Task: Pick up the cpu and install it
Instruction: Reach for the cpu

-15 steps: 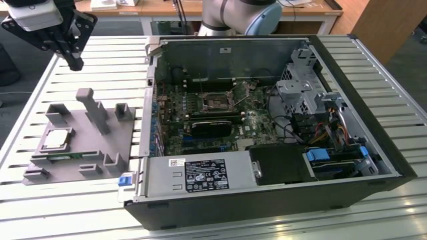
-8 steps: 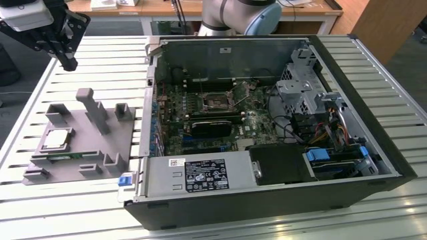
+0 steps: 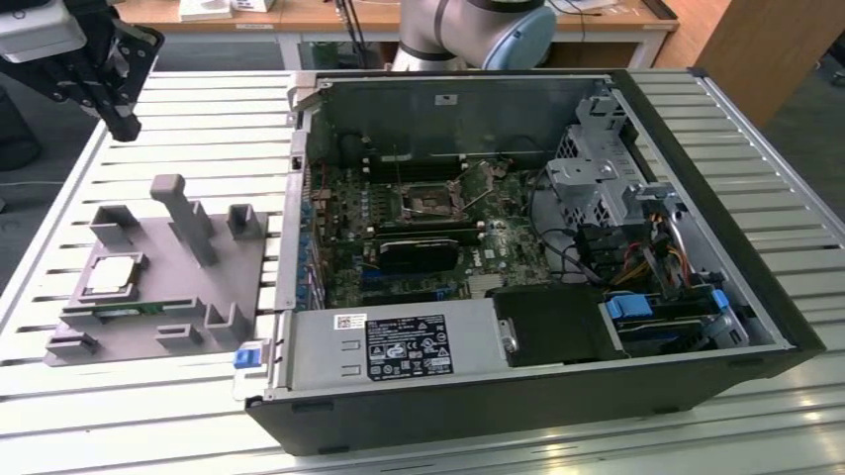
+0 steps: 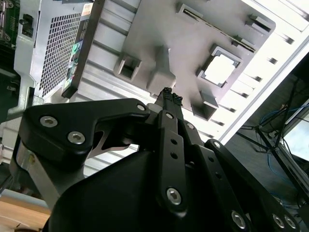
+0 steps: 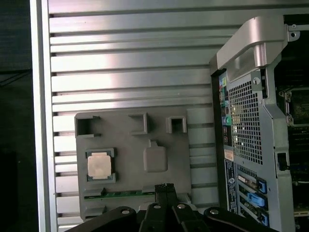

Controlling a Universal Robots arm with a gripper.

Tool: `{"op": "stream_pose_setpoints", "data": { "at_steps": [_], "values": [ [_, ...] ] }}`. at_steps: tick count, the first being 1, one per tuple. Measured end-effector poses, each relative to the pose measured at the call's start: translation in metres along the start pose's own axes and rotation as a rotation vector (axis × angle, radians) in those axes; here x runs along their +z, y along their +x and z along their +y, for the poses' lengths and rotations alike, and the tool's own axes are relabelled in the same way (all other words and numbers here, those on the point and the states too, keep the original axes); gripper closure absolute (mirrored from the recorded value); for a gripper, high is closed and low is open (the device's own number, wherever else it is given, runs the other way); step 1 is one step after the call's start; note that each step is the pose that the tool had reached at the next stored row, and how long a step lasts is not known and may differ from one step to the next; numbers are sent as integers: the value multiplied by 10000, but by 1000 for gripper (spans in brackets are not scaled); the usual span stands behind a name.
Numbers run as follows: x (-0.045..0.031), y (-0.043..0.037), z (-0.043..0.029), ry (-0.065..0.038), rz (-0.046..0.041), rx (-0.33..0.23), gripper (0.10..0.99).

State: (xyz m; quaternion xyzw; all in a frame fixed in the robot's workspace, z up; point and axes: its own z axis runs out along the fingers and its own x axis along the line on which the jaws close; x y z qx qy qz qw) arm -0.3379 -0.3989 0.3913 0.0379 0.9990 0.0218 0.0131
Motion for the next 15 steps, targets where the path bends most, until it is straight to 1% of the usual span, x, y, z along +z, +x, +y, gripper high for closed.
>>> {"op": "stream_pose_setpoints", "data": {
  "at_steps": [15],
  "values": [
    [-5,231,-17,2,2,0,980]
  ]
}}
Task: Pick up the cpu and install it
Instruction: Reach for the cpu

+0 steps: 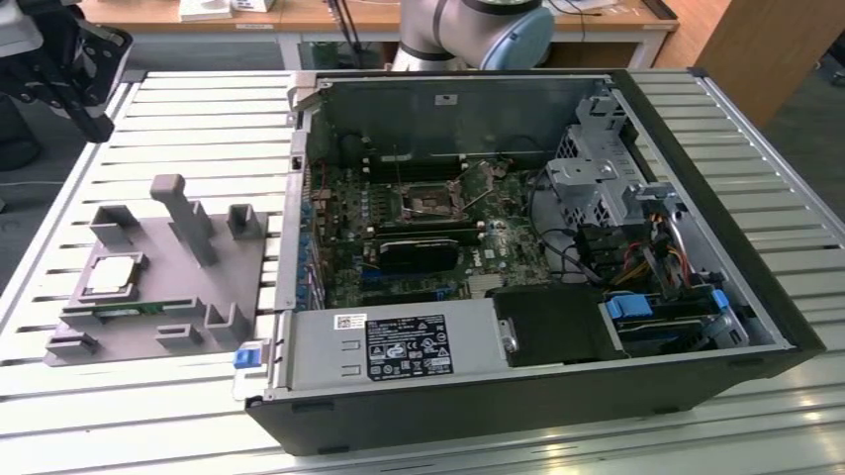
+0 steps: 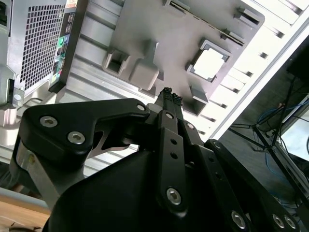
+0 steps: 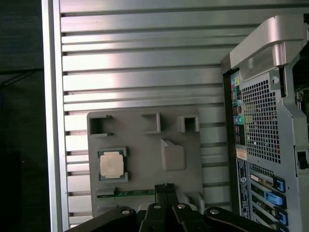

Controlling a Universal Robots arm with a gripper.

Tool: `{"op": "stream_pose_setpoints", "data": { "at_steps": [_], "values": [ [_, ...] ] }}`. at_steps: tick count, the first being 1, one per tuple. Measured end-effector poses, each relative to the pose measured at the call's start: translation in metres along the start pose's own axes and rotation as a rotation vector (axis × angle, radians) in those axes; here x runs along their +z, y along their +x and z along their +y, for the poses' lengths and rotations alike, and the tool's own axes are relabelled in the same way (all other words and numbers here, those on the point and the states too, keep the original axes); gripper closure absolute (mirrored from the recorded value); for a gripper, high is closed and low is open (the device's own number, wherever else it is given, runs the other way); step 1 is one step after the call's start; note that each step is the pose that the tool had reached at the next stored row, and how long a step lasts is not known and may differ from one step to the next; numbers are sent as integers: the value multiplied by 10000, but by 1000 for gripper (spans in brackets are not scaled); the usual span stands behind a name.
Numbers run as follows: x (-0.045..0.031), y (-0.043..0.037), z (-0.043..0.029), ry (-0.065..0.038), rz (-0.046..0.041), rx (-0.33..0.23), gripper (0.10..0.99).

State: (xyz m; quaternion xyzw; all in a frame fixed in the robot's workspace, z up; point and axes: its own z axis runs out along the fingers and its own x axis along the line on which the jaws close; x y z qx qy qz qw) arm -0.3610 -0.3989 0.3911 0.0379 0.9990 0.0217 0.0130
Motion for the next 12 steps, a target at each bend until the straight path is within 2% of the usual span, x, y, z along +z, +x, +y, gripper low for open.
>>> {"op": "stream_pose_setpoints", "data": {
  "at_steps": [12],
  "values": [
    [-2,186,-14,0,-1,0,980]
  ]
}}
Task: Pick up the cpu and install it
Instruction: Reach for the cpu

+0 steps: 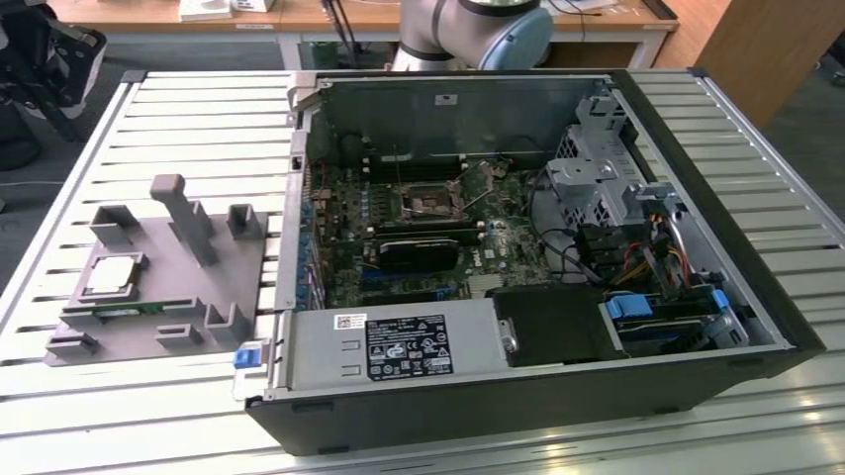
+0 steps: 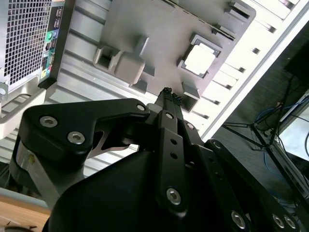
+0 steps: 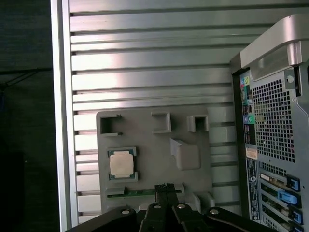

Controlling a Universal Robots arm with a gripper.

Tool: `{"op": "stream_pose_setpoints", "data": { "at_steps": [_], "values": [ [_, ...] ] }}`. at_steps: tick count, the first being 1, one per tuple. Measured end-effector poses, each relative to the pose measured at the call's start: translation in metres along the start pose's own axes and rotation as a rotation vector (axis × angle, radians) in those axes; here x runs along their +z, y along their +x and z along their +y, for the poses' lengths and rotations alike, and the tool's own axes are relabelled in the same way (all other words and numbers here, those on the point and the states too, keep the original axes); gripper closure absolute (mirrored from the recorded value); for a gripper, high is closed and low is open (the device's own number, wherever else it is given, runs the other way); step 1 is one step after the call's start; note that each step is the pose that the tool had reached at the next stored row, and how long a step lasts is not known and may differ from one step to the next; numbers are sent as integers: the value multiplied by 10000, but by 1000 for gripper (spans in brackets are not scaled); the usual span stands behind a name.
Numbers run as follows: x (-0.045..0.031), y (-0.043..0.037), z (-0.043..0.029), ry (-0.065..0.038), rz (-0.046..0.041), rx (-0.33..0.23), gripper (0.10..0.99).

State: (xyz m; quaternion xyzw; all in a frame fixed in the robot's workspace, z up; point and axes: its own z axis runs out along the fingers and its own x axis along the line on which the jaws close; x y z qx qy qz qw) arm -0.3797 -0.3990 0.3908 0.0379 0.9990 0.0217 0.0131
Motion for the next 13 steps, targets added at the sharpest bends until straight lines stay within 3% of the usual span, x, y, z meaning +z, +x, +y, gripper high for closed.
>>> {"op": "stream_pose_setpoints", "data": {
  "at_steps": [13],
  "values": [
    [-3,204,-15,0,1,1,980]
  ]
}}
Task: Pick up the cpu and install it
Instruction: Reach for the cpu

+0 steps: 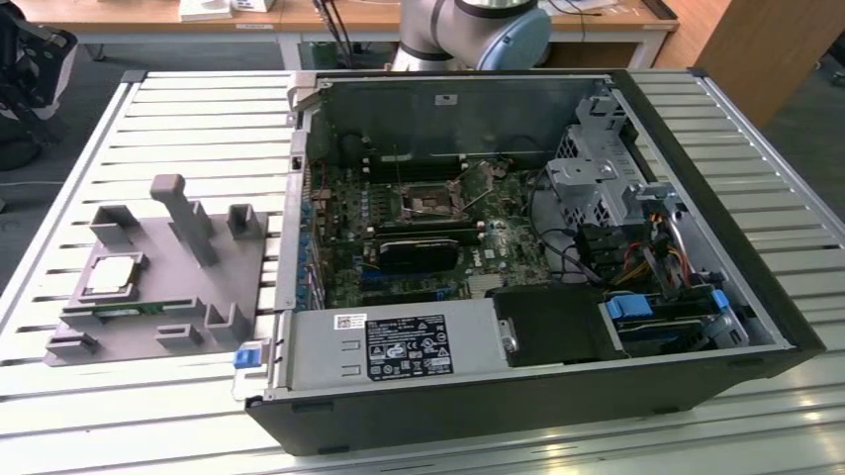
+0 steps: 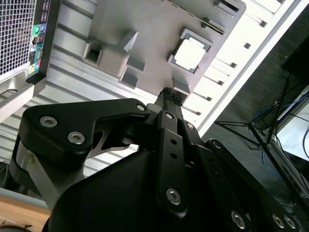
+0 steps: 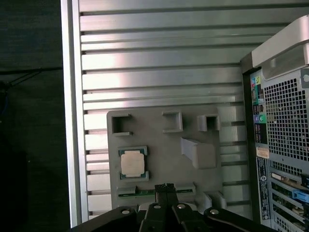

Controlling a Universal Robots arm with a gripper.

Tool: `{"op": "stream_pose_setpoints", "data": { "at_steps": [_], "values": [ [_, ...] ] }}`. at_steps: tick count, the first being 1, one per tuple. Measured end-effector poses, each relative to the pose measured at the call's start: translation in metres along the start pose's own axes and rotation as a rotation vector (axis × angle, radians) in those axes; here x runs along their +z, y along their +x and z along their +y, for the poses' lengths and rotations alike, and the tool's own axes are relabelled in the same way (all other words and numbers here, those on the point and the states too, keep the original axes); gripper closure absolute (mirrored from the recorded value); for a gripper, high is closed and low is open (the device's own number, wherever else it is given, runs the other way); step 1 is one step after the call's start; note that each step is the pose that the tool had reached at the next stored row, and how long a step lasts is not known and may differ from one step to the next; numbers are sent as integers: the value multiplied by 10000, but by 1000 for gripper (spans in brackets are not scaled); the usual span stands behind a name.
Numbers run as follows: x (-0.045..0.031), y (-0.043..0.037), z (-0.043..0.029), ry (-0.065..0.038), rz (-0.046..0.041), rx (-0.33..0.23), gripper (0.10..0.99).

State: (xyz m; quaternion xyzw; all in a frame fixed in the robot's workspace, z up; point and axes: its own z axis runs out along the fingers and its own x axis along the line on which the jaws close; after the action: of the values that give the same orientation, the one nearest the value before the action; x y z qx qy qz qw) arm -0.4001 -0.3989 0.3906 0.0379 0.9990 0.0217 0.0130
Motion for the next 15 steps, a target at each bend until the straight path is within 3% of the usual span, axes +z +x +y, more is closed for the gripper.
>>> {"op": "stream_pose_setpoints", "data": {
  "at_steps": [15],
  "values": [
    [-2,220,-17,-1,-1,-1,980]
  ]
}}
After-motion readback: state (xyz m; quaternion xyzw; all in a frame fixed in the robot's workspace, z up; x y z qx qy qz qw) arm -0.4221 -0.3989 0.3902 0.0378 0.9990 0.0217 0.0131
